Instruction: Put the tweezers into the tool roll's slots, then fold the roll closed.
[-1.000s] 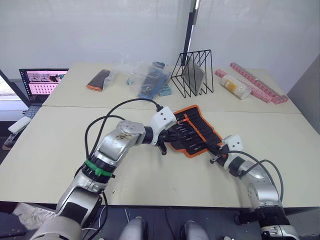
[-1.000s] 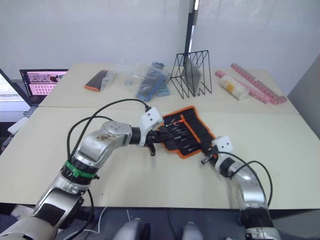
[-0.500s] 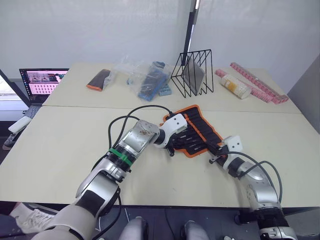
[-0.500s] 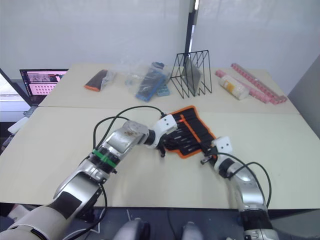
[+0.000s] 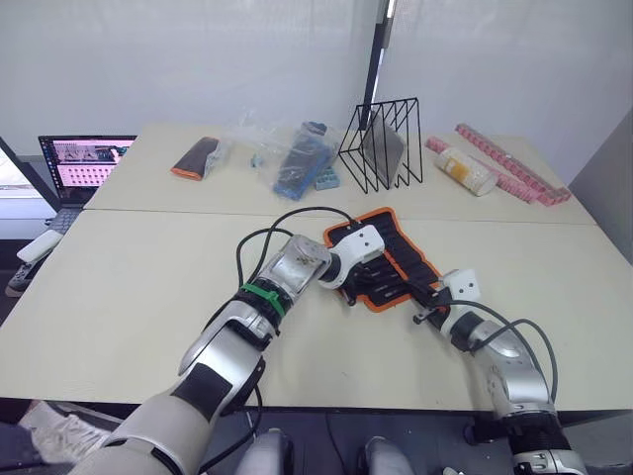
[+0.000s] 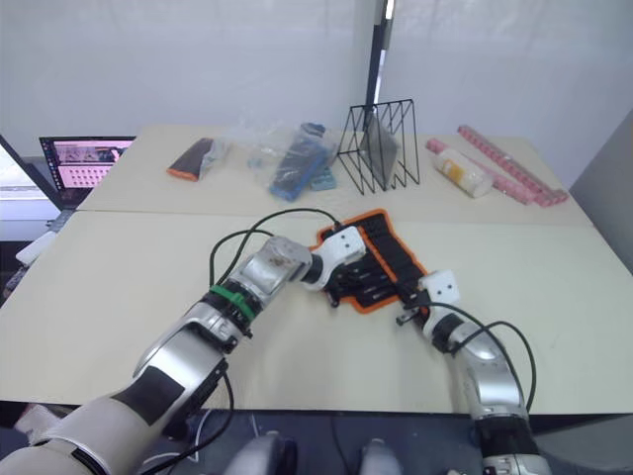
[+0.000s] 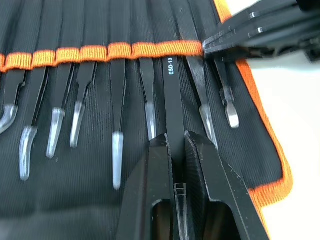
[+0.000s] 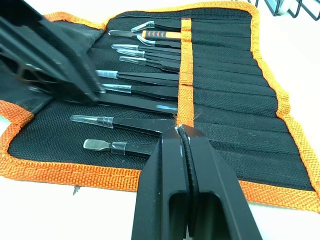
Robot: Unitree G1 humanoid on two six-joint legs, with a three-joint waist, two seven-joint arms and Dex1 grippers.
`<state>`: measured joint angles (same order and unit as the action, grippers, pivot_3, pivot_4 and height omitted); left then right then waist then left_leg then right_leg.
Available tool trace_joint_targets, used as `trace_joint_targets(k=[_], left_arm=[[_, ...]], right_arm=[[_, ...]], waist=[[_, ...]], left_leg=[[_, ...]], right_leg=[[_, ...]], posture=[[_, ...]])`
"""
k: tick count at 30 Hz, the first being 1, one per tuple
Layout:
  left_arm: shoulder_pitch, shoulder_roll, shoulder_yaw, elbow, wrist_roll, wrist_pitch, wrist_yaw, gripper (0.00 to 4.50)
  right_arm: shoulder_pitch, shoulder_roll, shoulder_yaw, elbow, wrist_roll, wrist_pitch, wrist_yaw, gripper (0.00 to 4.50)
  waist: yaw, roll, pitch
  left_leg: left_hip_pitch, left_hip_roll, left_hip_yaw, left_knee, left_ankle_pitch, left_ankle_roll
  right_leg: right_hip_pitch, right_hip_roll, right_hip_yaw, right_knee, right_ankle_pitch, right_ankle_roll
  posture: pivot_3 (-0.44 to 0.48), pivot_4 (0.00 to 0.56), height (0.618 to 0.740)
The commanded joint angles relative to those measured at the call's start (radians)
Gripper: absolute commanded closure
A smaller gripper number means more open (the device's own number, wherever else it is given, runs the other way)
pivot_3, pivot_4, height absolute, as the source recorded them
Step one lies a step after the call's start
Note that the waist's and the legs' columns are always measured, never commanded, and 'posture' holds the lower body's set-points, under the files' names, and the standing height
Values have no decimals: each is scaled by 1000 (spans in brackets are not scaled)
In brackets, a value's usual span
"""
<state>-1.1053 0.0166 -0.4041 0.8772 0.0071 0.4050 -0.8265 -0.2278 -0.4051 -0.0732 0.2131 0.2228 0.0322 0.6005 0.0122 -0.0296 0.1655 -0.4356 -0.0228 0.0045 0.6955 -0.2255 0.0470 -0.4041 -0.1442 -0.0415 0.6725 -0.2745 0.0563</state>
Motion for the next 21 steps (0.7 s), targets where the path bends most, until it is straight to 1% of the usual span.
trace_joint_targets(k=[1, 4, 9, 11, 15, 21], left_arm=[[-50, -40, 33, 59, 19, -84, 28, 4467], [-64, -80, 41, 134, 39, -136, 27, 4467], [-86, -126, 57, 242, 77, -236, 59, 4467], [-90, -140, 68, 275, 84, -287, 51, 4467], [-96, -151, 72, 326, 115, -359, 68, 4467], [-108, -153, 112, 357, 126, -377, 95, 4467]], right_arm=[[14, 3, 1, -1, -12, 16, -13, 4500], [13, 5, 2, -3, -13, 19, -14, 4500], [17, 10, 7, -13, -14, 22, -17, 4500], [20, 12, 11, -19, -14, 23, -16, 4500], [29, 14, 20, -30, -16, 26, -12, 4500], [33, 9, 19, -32, -16, 29, -10, 4500]], waist=[[0, 0, 0], [-1, 0, 0], [1, 0, 0], [1, 0, 0], [2, 0, 0], [2, 0, 0]], left_leg=[[0, 0, 0, 0, 0, 0], [-1, 0, 0, 0, 0, 0], [-1, -1, 0, 0, 0, 0], [-1, -1, 0, 1, 0, 0], [-1, -2, -1, 1, 0, 0], [-1, -2, -1, 1, 0, 1]], right_leg=[[0, 0, 0, 0, 0, 0], [0, 0, 0, 0, 0, 0], [0, -1, -1, 0, 0, 0], [0, -1, -1, 0, 0, 1], [0, -2, -1, 1, 0, 1], [0, -2, -1, 1, 0, 1]], posture=[[0, 150, 685], [0, 150, 685], [0, 150, 685], [0, 150, 685], [0, 150, 685], [0, 150, 685]])
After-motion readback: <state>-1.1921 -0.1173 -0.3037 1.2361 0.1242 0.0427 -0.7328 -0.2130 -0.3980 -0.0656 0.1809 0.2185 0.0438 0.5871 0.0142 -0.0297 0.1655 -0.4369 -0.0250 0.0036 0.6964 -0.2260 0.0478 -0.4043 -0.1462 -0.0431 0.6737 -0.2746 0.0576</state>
